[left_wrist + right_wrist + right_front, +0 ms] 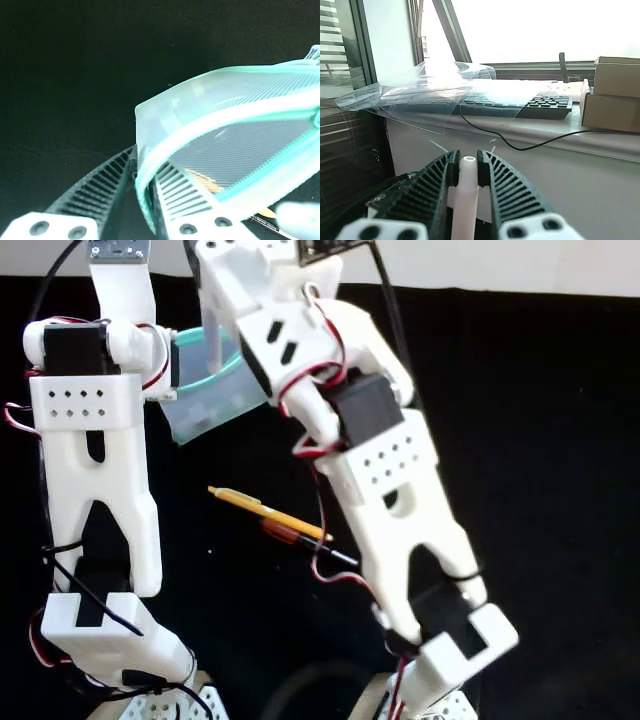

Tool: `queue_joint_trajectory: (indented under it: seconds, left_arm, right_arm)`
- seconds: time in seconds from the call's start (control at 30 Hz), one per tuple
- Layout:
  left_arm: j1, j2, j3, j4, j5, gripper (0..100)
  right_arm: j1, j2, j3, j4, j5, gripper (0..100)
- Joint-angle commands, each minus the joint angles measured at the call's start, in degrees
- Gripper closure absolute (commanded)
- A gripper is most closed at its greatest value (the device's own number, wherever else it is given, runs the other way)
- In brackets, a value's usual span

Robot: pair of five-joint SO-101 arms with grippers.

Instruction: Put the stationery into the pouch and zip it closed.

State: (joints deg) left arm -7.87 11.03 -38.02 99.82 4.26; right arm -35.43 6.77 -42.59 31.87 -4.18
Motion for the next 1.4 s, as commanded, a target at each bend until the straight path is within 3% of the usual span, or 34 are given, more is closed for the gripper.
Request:
queue_joint_trajectory:
  seconds: [0.0,0.53,1.37]
  left_arm:
    - [0.7,1.1,0.5,-0.2,0.5,99]
    - [0.0,0.7,0.4,-0.6,0.6,99]
    - [-1.5,1.0,0.3,-2.7,4.0,99]
  right_arm:
    - [0.9,3.0,-6.8,-1.4,0.0,99.1]
    - [1.0,14.0,-12.4,0.0,-0.1,99.1]
    - [-1.9,14.2,-13.0,32.3,0.3,98.6]
